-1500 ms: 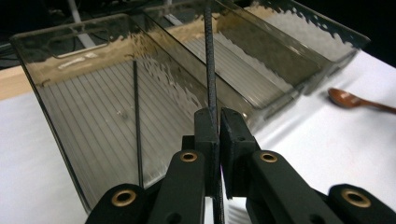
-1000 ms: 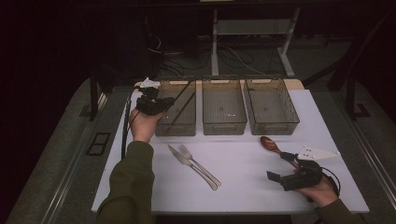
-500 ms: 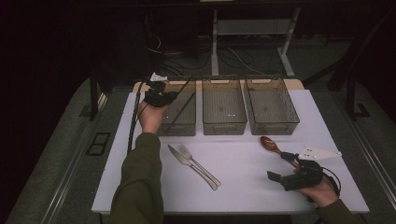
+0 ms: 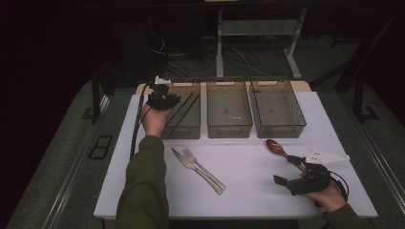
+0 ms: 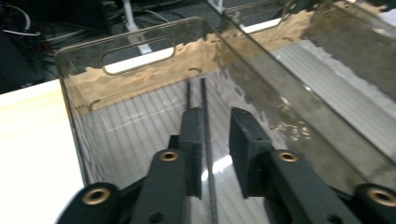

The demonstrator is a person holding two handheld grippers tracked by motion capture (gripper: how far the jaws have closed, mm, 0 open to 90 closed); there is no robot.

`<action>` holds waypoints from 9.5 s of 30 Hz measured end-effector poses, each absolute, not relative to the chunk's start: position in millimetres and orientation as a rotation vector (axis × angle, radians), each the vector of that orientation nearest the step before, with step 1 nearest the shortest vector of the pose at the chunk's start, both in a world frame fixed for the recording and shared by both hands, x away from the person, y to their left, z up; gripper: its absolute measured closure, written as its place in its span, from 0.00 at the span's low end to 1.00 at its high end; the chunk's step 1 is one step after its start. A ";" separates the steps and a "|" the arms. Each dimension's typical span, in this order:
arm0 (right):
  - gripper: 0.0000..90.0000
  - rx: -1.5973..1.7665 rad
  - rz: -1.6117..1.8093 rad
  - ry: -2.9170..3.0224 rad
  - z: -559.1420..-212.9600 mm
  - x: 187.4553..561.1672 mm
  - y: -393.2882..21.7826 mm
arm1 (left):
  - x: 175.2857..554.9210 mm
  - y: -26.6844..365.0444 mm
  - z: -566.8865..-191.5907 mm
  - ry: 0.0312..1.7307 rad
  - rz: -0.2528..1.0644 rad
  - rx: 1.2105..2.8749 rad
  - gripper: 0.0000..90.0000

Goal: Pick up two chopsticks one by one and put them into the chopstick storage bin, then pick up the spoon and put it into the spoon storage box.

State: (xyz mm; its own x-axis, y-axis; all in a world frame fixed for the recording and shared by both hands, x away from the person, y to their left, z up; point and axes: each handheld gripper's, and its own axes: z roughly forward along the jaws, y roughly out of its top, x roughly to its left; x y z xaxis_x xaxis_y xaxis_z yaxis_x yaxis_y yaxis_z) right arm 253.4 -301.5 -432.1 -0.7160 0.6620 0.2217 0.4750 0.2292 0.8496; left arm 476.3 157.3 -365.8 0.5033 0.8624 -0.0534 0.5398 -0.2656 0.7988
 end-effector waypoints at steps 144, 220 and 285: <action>0.51 1.287 1.082 2.457 -446.9 361.6 -306.0 | 273.3 164.5 -431.0 0.757 0.263 2.041 0.00; 0.94 1.171 1.129 2.416 -409.6 348.9 -309.2 | 273.1 165.2 -430.1 0.746 0.255 2.022 0.00; 0.94 1.225 0.993 2.399 -330.5 489.6 -151.8 | 276.0 154.4 -428.4 0.664 0.215 2.004 0.00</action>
State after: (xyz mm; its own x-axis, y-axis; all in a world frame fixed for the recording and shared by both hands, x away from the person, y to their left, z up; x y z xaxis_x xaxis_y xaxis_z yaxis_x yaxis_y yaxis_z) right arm 489.6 -151.8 -330.5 -0.6060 0.7927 0.0659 0.6074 0.4076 0.6819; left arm 276.0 154.4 -428.4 0.8351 0.5367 -0.1209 0.3643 -0.3748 0.8525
